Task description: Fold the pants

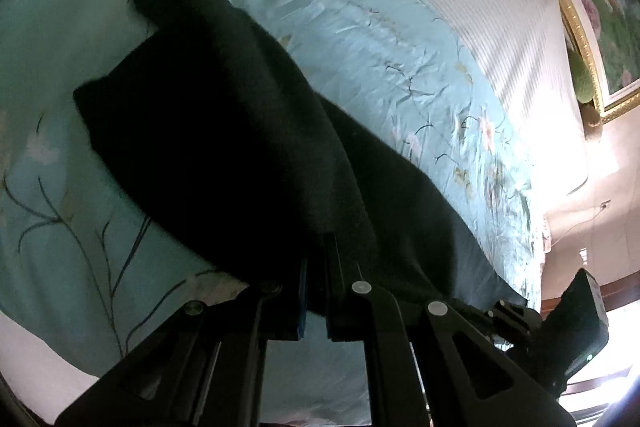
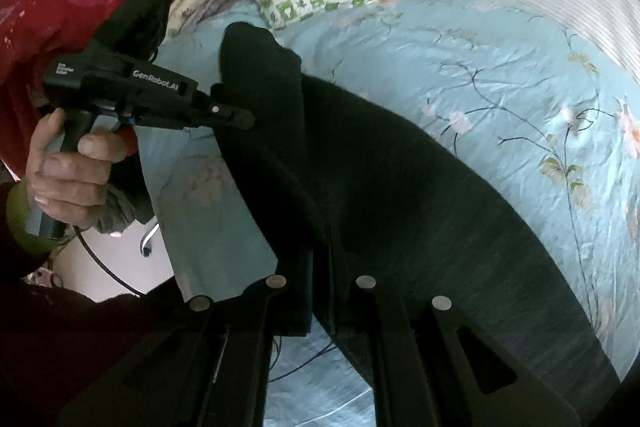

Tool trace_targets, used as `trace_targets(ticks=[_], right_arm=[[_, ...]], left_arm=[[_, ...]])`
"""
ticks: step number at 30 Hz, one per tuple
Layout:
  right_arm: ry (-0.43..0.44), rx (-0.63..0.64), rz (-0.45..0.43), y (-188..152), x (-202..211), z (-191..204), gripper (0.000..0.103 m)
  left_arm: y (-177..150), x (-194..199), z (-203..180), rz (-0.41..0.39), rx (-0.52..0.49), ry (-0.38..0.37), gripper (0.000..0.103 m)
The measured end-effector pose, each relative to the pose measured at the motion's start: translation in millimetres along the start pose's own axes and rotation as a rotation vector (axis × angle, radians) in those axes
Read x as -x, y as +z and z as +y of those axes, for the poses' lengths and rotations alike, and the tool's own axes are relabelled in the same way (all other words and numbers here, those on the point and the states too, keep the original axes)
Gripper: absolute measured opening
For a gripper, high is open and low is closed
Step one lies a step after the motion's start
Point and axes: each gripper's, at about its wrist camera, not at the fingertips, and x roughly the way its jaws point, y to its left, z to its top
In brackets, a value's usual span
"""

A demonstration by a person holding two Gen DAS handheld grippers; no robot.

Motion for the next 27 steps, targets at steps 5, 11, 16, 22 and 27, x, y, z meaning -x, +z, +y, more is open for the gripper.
trace_targets(ticks=[5,11,16,22,27], right_arm=[[-0.006,0.004,0.031,-2.3,-7.1,2.6,0.006],[-0.015,0.019,0.063,-6.4,-11.7,6.3,0.006],[-0.002,0.024,0.102,-6.7,-17.2,9.1,0.009],[0.068,-0.048,0.095,-3.5,-10.6,1.4,0.025],[0.127,-0.109,0.028,4.7,4.3,-5.6,0.029]], left_arm=[[-6.2,-1.9,10.8,0.003,0.005,-0.012,0.005],[-6.2,-3.3,14.6,0.014,-0.002,-0.021,0.005],[-6.5,-4.1,24.5,0.039,0.002,-0.033,0.008],[-11.6,15.3,39.7,-0.004,0.0,0.035,0.014],[-3.9,32.9,56.5,-0.049,0.03,0.063,0.022]])
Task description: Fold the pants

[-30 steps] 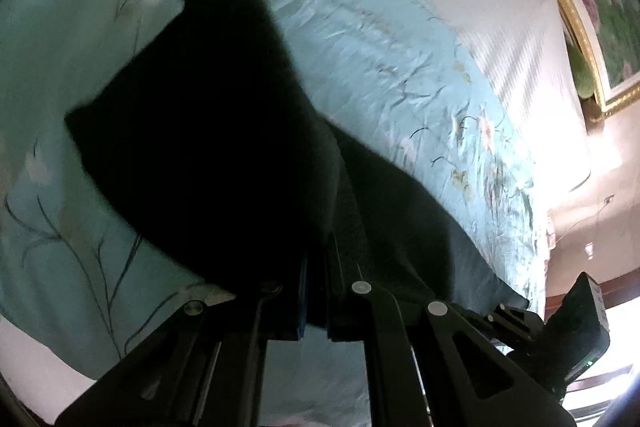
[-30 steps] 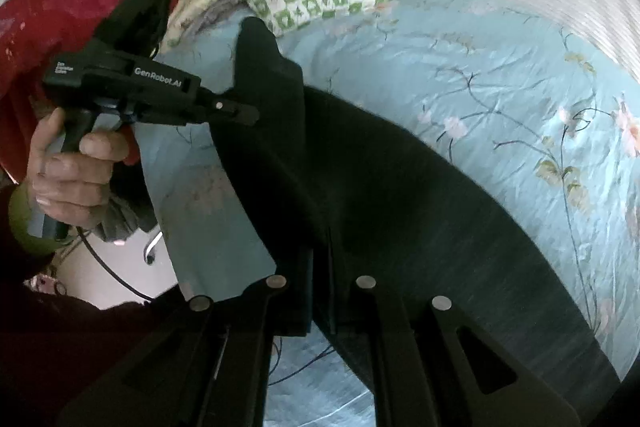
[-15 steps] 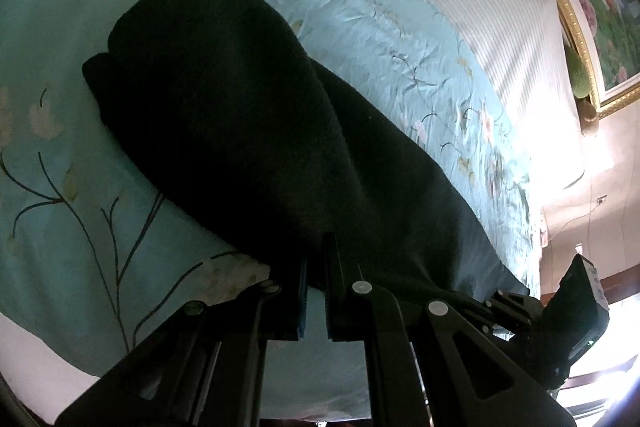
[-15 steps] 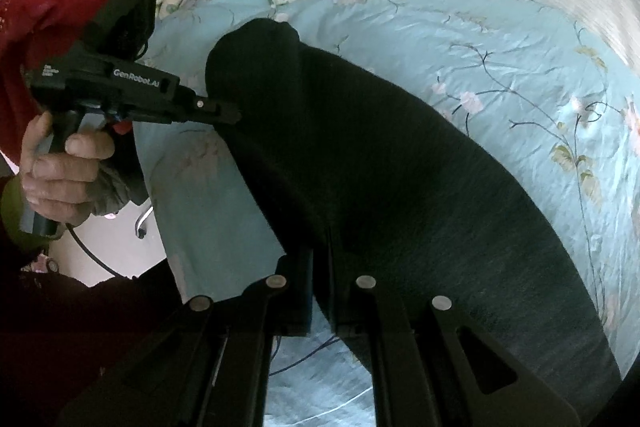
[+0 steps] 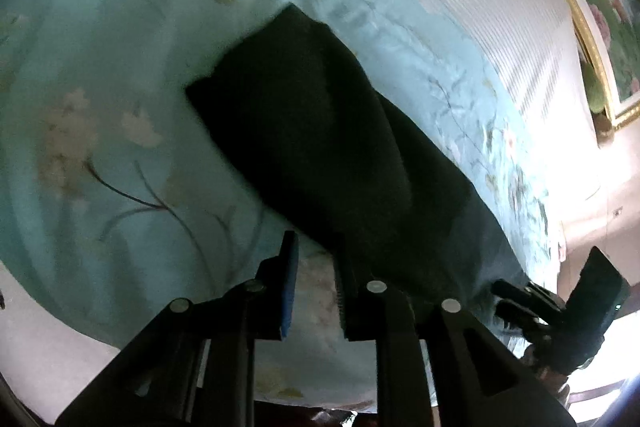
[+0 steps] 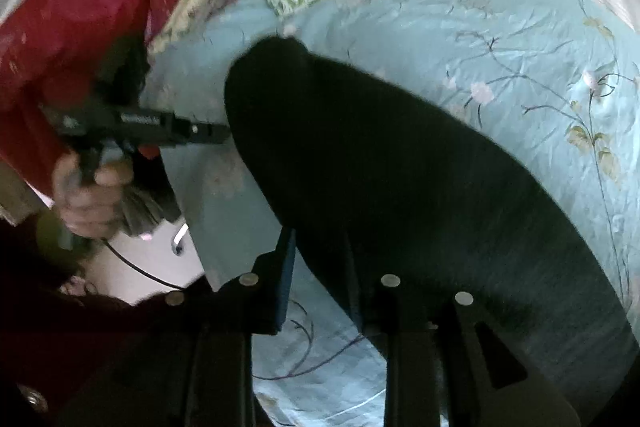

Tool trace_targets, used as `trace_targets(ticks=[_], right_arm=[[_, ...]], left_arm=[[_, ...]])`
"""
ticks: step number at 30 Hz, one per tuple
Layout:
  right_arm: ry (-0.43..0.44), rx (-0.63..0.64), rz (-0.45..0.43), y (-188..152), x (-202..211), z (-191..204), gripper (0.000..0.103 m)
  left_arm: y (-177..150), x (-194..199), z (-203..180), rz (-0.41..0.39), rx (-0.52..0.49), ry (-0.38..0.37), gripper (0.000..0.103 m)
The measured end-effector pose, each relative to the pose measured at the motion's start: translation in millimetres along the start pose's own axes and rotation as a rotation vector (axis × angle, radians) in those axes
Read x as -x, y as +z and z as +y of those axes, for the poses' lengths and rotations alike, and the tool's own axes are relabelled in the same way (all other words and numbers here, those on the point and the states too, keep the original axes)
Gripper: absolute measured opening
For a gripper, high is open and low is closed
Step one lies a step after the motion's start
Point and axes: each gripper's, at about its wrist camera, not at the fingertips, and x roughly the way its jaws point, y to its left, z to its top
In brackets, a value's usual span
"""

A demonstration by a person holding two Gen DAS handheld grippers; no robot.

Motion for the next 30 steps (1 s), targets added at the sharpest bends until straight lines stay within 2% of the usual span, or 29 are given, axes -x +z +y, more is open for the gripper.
trace_targets(ticks=[1,5,6,8,10,14,17,24,27,30], right_arm=[[0.01,-0.019,-0.019,3.3,3.7,-2.0,0.031],[0.019,-0.057,-0.08,14.5,13.2,-8.2,0.033],[0.017,-0.066,-0.091,18.0,14.4,-10.4,0.034],[-0.002,-0.092,-0.117,26.5,16.2,-17.2,0.038],[-0.024,-0.132,-0.145,36.9,17.7,-28.3,0.048],[-0.038,-0.21,-0.172,59.7,12.6,-55.8,0.048],[-0.075,-0.243,-0.133,77.3,-6.8,-75.0,0.048],[-0.049,-0.218,-0.005,101.7,-54.9,-94.9,0.048],[-0.05,-0.164,0.073,105.4,-74.1,-90.3,0.048],[-0.092,-0.077,0.171,100.7,-95.2,-79.1,0.048]], left_arm=[[3.1,1.8,3.3,-0.006,0.013,0.003,0.026],[15.3,4.1,12.7,-0.017,0.062,0.023,0.059],[18.6,3.7,15.2,-0.017,0.077,0.029,0.061],[25.8,3.5,20.5,-0.022,0.106,0.038,0.062],[33.8,0.8,23.8,-0.013,0.126,0.062,0.067],[50.6,-6.7,31.8,-0.005,0.172,0.085,0.067],[57.0,-11.7,34.5,-0.008,0.177,0.093,0.067],[60.7,-21.5,40.6,-0.013,0.171,0.093,0.067],[58.6,-23.0,40.0,-0.019,0.153,0.098,0.067],[57.0,-24.8,38.9,-0.028,0.134,0.106,0.065]])
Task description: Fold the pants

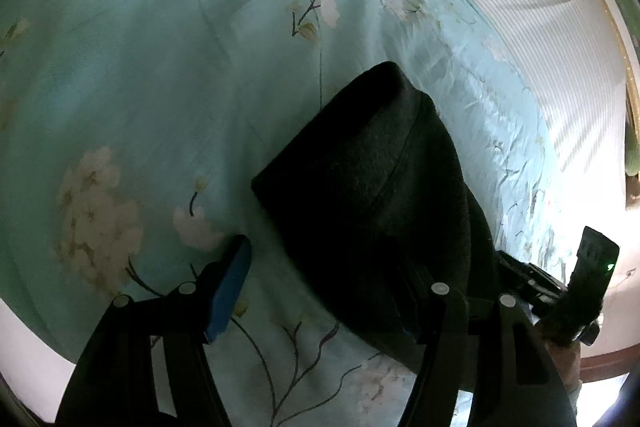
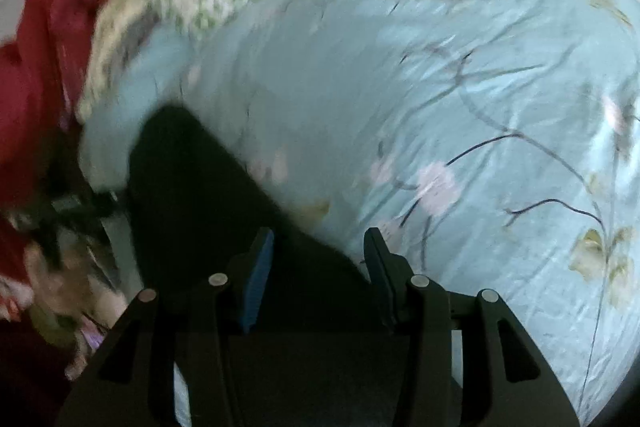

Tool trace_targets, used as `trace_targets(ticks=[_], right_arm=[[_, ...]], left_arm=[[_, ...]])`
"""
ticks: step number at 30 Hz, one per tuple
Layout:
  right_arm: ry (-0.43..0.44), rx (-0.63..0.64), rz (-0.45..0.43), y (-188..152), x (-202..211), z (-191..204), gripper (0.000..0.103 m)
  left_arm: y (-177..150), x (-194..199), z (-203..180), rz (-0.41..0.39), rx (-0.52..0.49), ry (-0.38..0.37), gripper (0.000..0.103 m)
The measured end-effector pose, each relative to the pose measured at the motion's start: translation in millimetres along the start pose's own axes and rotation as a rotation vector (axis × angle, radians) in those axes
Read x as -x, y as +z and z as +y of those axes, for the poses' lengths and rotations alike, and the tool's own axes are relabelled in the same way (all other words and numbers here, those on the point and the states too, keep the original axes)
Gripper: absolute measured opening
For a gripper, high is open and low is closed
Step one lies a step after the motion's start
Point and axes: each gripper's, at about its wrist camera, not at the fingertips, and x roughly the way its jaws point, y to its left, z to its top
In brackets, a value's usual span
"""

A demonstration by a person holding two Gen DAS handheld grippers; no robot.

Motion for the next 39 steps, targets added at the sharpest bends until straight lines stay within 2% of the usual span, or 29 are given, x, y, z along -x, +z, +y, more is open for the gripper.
trace_targets(ticks=[3,7,9,11,13,15,17,18,20,21,23,24,25,27,30,32,35,39], right_arm=[[-0.023,0.061,0.015,-2.7,-5.3,9.9,0.048],[0.109,-0.045,-0.017,5.5,8.3,-13.2,0.048],[0.1,-0.081,-0.027,6.2,12.7,-25.8,0.048],[0.077,-0.079,0.011,3.1,7.4,-27.2,0.046],[0.087,-0.044,0.03,-0.2,0.9,-17.1,0.045],[0.02,0.03,0.019,-3.7,-0.9,0.9,0.043],[-0.016,0.05,0.006,-3.7,1.3,10.6,0.032],[-0.048,0.072,-0.005,-5.1,5.2,16.6,0.024],[-0.097,0.126,-0.022,-7.7,14.8,28.7,0.018],[-0.116,0.145,-0.04,-10.2,22.1,34.1,0.017],[-0.158,0.167,-0.132,-11.3,49.9,44.8,0.016],[-0.178,0.163,-0.166,-10.3,59.3,46.2,0.01],[-0.211,0.15,-0.21,-9.5,71.3,46.0,0.01],[-0.225,0.12,-0.256,-8.2,79.8,41.9,0.01],[-0.198,0.092,-0.249,-2.5,65.4,43.7,0.009],[-0.229,0.104,-0.227,2.8,45.1,54.5,0.009],[-0.255,0.086,-0.204,5.1,21.9,59.1,0.009],[-0.289,0.064,-0.196,3.3,6.1,52.3,0.009]], left_arm=[[1.0,-2.2,-3.9,-0.007,-0.023,0.017,0.062],[2.6,-4.1,-6.4,-0.002,-0.031,0.018,0.062],[3.6,-5.1,-5.6,-0.002,-0.028,0.014,0.062],[3.9,-7.1,-7.5,-0.008,-0.03,0.026,0.061],[3.8,-9.2,-14.5,-0.017,-0.054,0.054,0.054],[2.7,-12.3,-23.2,-0.033,-0.092,0.082,0.043],[1.3,-12.9,-27.7,-0.054,-0.115,0.094,0.033],[0.8,-11.1,-28.9,-0.057,-0.122,0.085,0.025],[-0.5,-0.7,-30.0,-0.077,-0.135,0.064,0.02],[-2.3,10.6,-30.9,-0.095,-0.146,0.031,0.018],[-5.6,33.4,-30.9,-0.128,-0.157,-0.026,0.018],[-8.1,48.8,-29.8,-0.16,-0.167,-0.065,0.018],[-10.0,61.7,-28.5,-0.193,-0.182,-0.097,0.018],[-11.6,71.8,-28.3,-0.221,-0.205,-0.119,0.018],[-10.8,70.8,-27.5,-0.25,-0.25,-0.056,0.018],[-8.7,62.5,-23.5,-0.239,-0.263,-0.034,0.018],[-8.6,38.4,-17.1,-0.201,-0.294,0.045,0.018],[-10.3,21.7,-18.9,-0.209,-0.352,0.13,0.018]])
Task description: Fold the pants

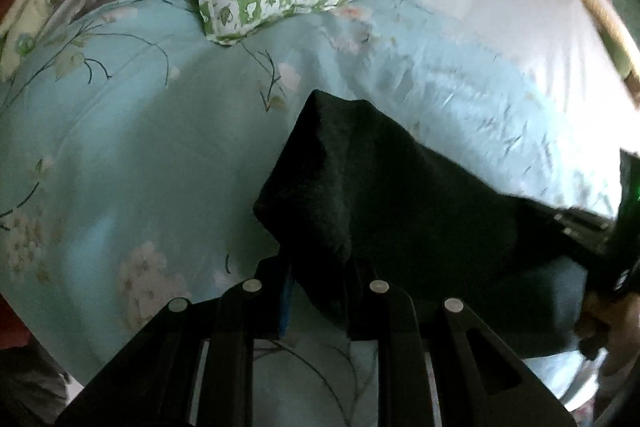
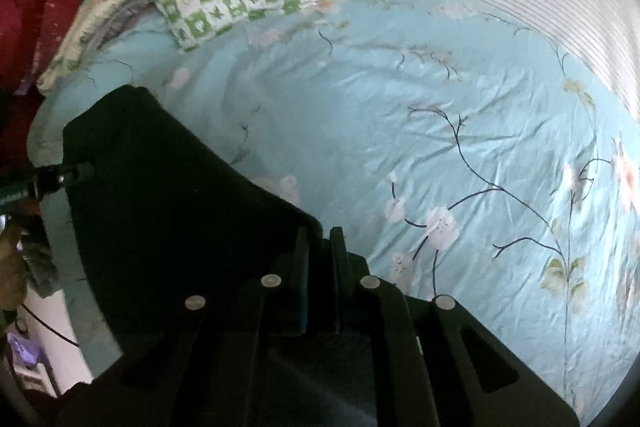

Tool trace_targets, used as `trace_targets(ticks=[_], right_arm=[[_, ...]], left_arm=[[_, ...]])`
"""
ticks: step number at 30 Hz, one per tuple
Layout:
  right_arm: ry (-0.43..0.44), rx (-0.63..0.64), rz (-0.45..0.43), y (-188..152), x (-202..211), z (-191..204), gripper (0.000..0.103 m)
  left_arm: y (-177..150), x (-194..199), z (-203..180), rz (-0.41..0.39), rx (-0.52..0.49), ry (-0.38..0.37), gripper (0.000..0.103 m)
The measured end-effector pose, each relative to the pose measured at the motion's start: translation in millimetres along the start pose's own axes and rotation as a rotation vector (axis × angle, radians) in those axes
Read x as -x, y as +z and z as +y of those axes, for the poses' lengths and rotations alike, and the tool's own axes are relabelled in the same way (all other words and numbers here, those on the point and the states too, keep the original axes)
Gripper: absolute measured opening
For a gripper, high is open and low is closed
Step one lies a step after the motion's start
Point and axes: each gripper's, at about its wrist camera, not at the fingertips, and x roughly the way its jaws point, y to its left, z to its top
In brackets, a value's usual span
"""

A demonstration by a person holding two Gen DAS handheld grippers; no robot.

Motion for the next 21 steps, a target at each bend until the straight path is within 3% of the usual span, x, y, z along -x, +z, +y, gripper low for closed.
trace_targets(ticks=[4,7,9,13,17,21], right_arm=[[-0.007,-0.032,0.011,-0.4,-6.7,-0.6,0.01],[0.007,-0.092,-0.016,-4.1,7.8,-8.4,0.022],[-0.016,-0.129,-0.037,-11.3,26.9,-15.3,0.026],[0.009,-0.229,-0.118,-42.2,78.1,-36.5,0.04],[-0.025,-0.33,-0.16,-87.7,124.9,-58.4,0.042],[-0.081,-0.448,-0.191,-135.1,161.3,-78.6,0.042]], left_arm=[[-1.6,-5.5,-10.8,0.002,-0.079,0.085,0.021],[-1.1,3.3,-8.3,0.001,-0.081,0.11,0.033],[1.5,19.9,2.5,-0.018,-0.034,0.14,0.051],[6.9,50.8,13.3,-0.079,0.015,0.132,0.049],[11.5,65.4,-10.7,-0.081,-0.03,0.035,0.05],[9.6,64.2,-65.6,-0.057,-0.136,-0.109,0.052]])
